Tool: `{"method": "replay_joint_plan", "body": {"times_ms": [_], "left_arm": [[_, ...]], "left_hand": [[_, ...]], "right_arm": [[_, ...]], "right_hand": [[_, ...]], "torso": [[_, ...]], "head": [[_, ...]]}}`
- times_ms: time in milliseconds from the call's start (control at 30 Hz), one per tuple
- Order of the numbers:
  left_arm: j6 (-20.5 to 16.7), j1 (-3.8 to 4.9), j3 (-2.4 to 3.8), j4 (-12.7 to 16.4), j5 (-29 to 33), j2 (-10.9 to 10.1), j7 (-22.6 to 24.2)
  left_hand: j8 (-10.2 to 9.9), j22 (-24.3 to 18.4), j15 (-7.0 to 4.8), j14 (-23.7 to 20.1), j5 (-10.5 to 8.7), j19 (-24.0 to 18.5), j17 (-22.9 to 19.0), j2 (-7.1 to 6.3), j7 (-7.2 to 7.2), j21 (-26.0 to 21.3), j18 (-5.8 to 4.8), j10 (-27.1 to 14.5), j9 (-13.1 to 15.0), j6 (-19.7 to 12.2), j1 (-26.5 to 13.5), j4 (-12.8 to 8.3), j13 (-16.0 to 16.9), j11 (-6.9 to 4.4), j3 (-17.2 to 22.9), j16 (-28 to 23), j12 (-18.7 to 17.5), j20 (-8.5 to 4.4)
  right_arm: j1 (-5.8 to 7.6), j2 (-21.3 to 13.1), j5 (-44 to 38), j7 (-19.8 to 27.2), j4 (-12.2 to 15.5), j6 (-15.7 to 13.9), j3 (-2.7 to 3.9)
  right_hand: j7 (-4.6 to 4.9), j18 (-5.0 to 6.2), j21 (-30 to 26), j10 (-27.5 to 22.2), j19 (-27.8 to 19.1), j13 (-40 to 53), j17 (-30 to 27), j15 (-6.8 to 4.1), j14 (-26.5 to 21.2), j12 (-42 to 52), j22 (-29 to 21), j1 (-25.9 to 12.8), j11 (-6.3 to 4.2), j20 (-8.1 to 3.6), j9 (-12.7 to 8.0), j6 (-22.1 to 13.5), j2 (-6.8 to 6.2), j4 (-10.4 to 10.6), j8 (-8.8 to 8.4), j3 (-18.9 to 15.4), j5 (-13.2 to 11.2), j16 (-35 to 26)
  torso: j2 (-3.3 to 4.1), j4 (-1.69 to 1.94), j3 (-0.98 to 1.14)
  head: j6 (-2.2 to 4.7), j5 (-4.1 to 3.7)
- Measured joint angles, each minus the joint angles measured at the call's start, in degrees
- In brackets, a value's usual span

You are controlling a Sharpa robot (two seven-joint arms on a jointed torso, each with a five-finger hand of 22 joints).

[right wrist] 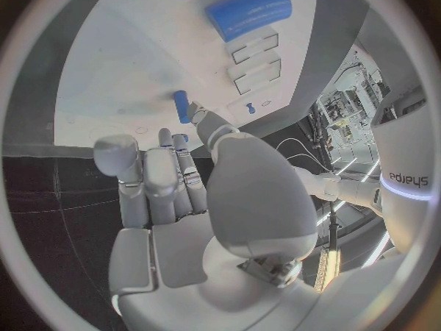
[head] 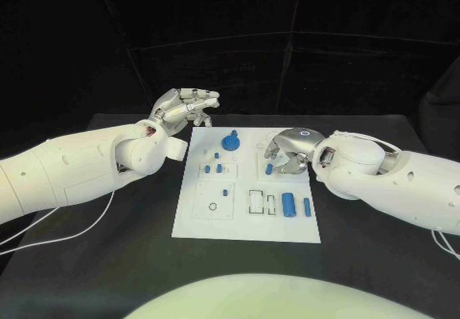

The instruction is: Assemble the parts on the task board

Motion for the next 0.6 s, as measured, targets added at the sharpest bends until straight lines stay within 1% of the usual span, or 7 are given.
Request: {"method": "replay_joint_plan", "body": {"times_ms": [67, 167, 267, 467, 500, 567, 600], "left_arm": [[0.0, 0.0, 0.0, 0.0, 0.0, 0.0, 0.0], [0.0, 0.0, 0.0, 0.0, 0.0, 0.0, 0.0], [0.1, 0.0, 0.0, -0.1, 0.0, 0.0, 0.0], [0.1, 0.0, 0.0, -0.1, 0.0, 0.0, 0.0], [0.1, 0.0, 0.0, -0.1, 0.0, 0.0, 0.0], [0.1, 0.0, 0.0, -0.1, 0.0, 0.0, 0.0], [0.1, 0.0, 0.0, -0.1, 0.0, 0.0, 0.0]], "left_hand": [[0.0, 0.0, 0.0, 0.0, 0.0, 0.0, 0.0, 0.0, 0.0, 0.0, 0.0, 0.0, 0.0, 0.0, 0.0, 0.0, 0.0, 0.0, 0.0, 0.0, 0.0, 0.0], [0.0, 0.0, 0.0, 0.0, 0.0, 0.0, 0.0, 0.0, 0.0, 0.0, 0.0, 0.0, 0.0, 0.0, 0.0, 0.0, 0.0, 0.0, 0.0, 0.0, 0.0, 0.0], [0.0, 0.0, 0.0, 0.0, 0.0, 0.0, 0.0, 0.0, 0.0, 0.0, 0.0, 0.0, 0.0, 0.0, 0.0, 0.0, 0.0, 0.0, 0.0, 0.0, 0.0, 0.0], [0.0, 0.0, 0.0, 0.0, 0.0, 0.0, 0.0, 0.0, 0.0, 0.0, 0.0, 0.0, 0.0, 0.0, 0.0, 0.0, 0.0, 0.0, 0.0, 0.0, 0.0, 0.0], [0.0, 0.0, 0.0, 0.0, 0.0, 0.0, 0.0, 0.0, 0.0, 0.0, 0.0, 0.0, 0.0, 0.0, 0.0, 0.0, 0.0, 0.0, 0.0, 0.0, 0.0, 0.0], [0.0, 0.0, 0.0, 0.0, 0.0, 0.0, 0.0, 0.0, 0.0, 0.0, 0.0, 0.0, 0.0, 0.0, 0.0, 0.0, 0.0, 0.0, 0.0, 0.0, 0.0, 0.0], [0.0, 0.0, 0.0, 0.0, 0.0, 0.0, 0.0, 0.0, 0.0, 0.0, 0.0, 0.0, 0.0, 0.0, 0.0, 0.0, 0.0, 0.0, 0.0, 0.0, 0.0, 0.0]], "right_arm": [[-0.16, 0.5, -0.1, 0.0, -0.6, 0.4, -0.03], [-0.39, 1.1, -0.1, 0.1, -1.3, 1.0, -0.06], [-0.59, 1.5, -0.2, 0.3, -1.7, 1.5, -0.08], [-0.77, 1.8, -0.3, 0.4, -2.0, 2.3, -0.1], [-0.78, 1.8, -0.3, 0.4, -2.0, 2.4, -0.1], [-0.81, 1.8, -0.3, 0.5, -2.1, 2.6, -0.1], [-0.81, 1.9, -0.3, 0.5, -2.2, 2.6, -0.1]], "right_hand": [[-0.13, 0.0, 0.0, 1.2, 0.0, 0.0, 0.2, -0.01, 0.0, 0.3, 0.2, 0.2, -0.23, -0.01, 0.0, 0.4, 0.21, 0.0, 0.0, 0.1, -0.2, 0.0], [-0.09, -0.01, 0.3, 3.5, 0.3, 0.0, 0.5, -0.42, 0.0, 0.6, 0.9, 0.5, -0.65, -0.33, 0.1, 1.5, 0.69, 0.1, 0.02, 1.5, -0.3, 0.5], [-0.19, 0.0, 0.9, 5.5, 0.9, 0.0, 1.1, -0.64, 0.2, 0.7, 1.8, 0.5, -0.9, -0.54, 0.3, 3.2, 1.14, 0.1, 0.67, 2.8, -0.3, 1.1], [-0.3, 0.0, 1.8, 8.0, 1.5, 0.0, 1.9, -0.82, 0.0, 0.7, 3.2, 0.5, -1.33, -0.8, 0.4, 5.2, 1.12, 0.1, 0.97, 4.4, -0.3, 2.0], [-0.28, 0.0, 1.8, 8.1, 1.7, 0.0, 2.0, -0.82, 0.0, 0.5, 3.5, 0.5, -1.22, -0.86, 0.4, 5.5, 1.12, 0.0, 0.97, 4.6, -0.3, 2.0], [-0.27, 0.0, 2.0, 8.3, 1.7, 0.0, 2.0, -0.82, 0.0, 0.3, 3.8, 0.5, -1.39, -0.93, 0.4, 5.5, 1.12, 0.0, 0.97, 4.7, -0.3, 2.2], [-0.27, 0.0, 2.0, 8.5, 1.7, 0.0, 2.1, -0.94, 0.1, 0.3, 3.9, 0.5, -1.22, -0.93, 0.4, 5.7, 1.12, 0.1, 0.97, 5.0, -0.3, 2.2]], "torso": [[0.0, 0.02, 0.0], [0.0, 0.03, 0.0], [0.01, 0.03, 0.02], [0.0, 0.02, 0.03], [0.0, 0.01, 0.03], [-0.01, -0.01, 0.03], [-0.01, -0.01, 0.03]], "head": [[0.0, 0.01], [-0.06, 0.13], [-0.16, 0.28], [-0.31, 0.38], [-0.34, 0.38], [-0.37, 0.38], [-0.37, 0.38]]}}
